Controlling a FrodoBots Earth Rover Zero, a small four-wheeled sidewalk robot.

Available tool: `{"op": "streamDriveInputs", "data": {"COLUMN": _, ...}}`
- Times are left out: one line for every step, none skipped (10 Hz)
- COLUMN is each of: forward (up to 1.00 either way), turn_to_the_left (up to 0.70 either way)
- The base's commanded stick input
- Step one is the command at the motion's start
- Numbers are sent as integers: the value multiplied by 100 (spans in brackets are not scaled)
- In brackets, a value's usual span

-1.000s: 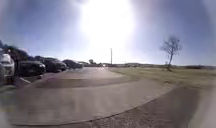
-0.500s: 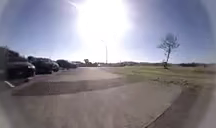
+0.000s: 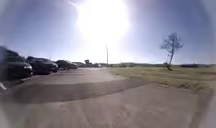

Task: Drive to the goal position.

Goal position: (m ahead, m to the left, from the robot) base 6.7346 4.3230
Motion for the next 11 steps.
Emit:
{"op": "streamDriveInputs", "data": {"forward": 100, "turn_to_the_left": 10}}
{"op": "streamDriveInputs", "data": {"forward": 100, "turn_to_the_left": 29}}
{"op": "streamDriveInputs", "data": {"forward": 100, "turn_to_the_left": 33}}
{"op": "streamDriveInputs", "data": {"forward": 100, "turn_to_the_left": 17}}
{"op": "streamDriveInputs", "data": {"forward": 100, "turn_to_the_left": 1}}
{"op": "streamDriveInputs", "data": {"forward": 100, "turn_to_the_left": 0}}
{"op": "streamDriveInputs", "data": {"forward": 100, "turn_to_the_left": 0}}
{"op": "streamDriveInputs", "data": {"forward": 100, "turn_to_the_left": 0}}
{"op": "streamDriveInputs", "data": {"forward": 100, "turn_to_the_left": 0}}
{"op": "streamDriveInputs", "data": {"forward": 100, "turn_to_the_left": 0}}
{"op": "streamDriveInputs", "data": {"forward": 100, "turn_to_the_left": 0}}
